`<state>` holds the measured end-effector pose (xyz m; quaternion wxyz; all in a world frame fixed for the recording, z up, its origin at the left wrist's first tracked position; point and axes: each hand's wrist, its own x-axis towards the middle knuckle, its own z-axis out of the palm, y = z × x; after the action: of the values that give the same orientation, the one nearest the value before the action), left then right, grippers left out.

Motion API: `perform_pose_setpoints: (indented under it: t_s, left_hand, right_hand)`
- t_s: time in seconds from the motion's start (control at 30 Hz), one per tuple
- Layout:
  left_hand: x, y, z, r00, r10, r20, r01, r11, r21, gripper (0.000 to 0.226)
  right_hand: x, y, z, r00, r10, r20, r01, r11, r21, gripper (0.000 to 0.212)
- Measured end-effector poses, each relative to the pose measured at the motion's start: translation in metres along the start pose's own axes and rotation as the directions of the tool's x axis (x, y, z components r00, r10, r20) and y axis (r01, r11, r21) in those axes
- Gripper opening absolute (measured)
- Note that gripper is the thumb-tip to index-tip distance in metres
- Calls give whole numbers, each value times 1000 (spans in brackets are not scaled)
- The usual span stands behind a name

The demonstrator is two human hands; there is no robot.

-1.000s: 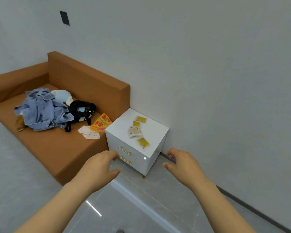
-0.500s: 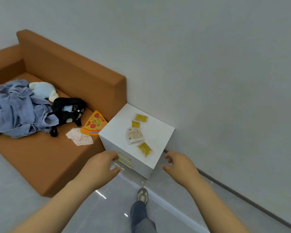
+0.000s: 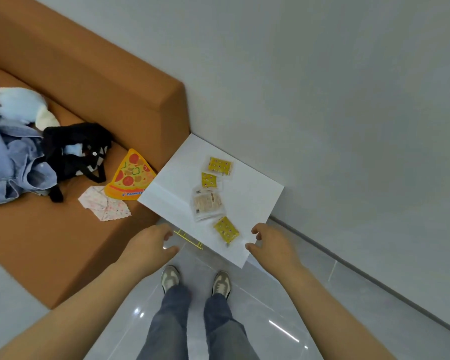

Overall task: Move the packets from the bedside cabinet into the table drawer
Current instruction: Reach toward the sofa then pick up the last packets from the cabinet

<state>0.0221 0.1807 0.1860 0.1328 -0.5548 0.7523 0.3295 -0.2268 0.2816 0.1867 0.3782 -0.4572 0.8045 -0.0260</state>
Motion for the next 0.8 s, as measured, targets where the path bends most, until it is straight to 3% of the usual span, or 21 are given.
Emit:
perform_pose_setpoints:
  t_s: [0.2,0.5,0.8]
  left_hand:
    - [76,-17,14,996,7,85,-11,999,49,38]
    - [179,-33,48,989,-22,146,0,988,154,66]
    - [264,-20,91,997,53,62,-64,982,178,78]
  right_hand:
    - [53,3,33,997,69,20,-69,998,0,41]
    - [123,11,94,982,164,89,-164,986,-6,40]
    - [177,22,148,983,185,18,-183,981,-68,43]
